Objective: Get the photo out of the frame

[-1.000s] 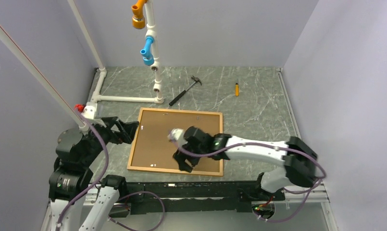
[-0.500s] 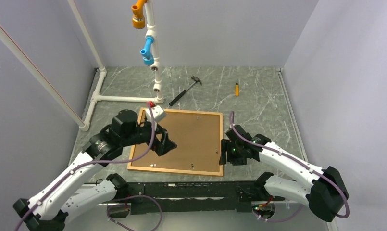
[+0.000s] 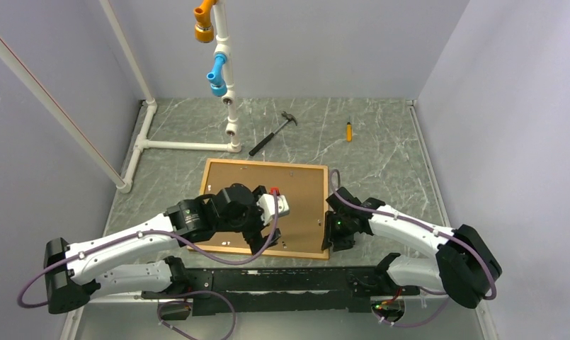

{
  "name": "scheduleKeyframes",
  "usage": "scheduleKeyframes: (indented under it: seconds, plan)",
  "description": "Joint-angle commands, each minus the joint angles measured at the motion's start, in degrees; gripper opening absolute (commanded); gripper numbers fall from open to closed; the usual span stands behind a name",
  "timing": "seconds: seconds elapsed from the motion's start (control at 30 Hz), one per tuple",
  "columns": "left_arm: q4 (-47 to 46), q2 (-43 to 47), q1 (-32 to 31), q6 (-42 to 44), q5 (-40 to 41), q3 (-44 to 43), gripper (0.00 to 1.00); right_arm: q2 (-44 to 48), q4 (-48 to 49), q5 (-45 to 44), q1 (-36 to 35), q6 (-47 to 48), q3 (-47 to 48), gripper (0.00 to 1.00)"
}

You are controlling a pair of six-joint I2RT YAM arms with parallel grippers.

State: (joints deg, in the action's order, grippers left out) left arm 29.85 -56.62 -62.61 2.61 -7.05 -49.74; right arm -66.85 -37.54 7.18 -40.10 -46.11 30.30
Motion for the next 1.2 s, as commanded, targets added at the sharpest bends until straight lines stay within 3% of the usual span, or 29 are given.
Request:
scheduleKeyframes:
  seconds: [0.0, 0.1, 0.23, 0.47, 0.83, 0.9, 1.17]
  plan:
    - [-2.13, -1.92, -2.41, 4.35, 1.74, -0.16, 0.97, -2.61, -0.73, -1.63, -0.21, -1.97, 1.48, 0.35]
    - [-1.83, -4.80, -4.92, 6.31, 2.62, -0.11, 0.97, -2.81, -2.48, -3.43, -0.69, -2.20, 2.76, 0.29]
    - [-1.15, -8.30, -8.51, 7.87, 5.58, -0.42, 0.99, -2.25, -3.95, -0.83, -0.70, -1.02, 6.06, 0.00]
    - [-1.15, -12.26, -16.22, 8.46, 13.80, 0.29, 0.99, -1.82, -12.60, 0.72, -0.53, -1.36, 13.60, 0.00]
    - [1.83, -23.27, -28.90, 6.88, 40.33, -0.76, 0.99, -2.69, -15.47, 15.63, 4.39, 2.55, 17.31, 0.00]
    - [2.21, -26.09, -30.10, 6.35, 45.87, -0.96, 0.97, -2.59, -15.87, 17.72, 5.14, 3.15, 17.55, 0.00]
    - [1.89, -31.43, -30.87, 4.29, 60.19, -0.25, 0.73, -2.03, -19.41, 19.91, 7.38, 6.21, 19.02, 0.00]
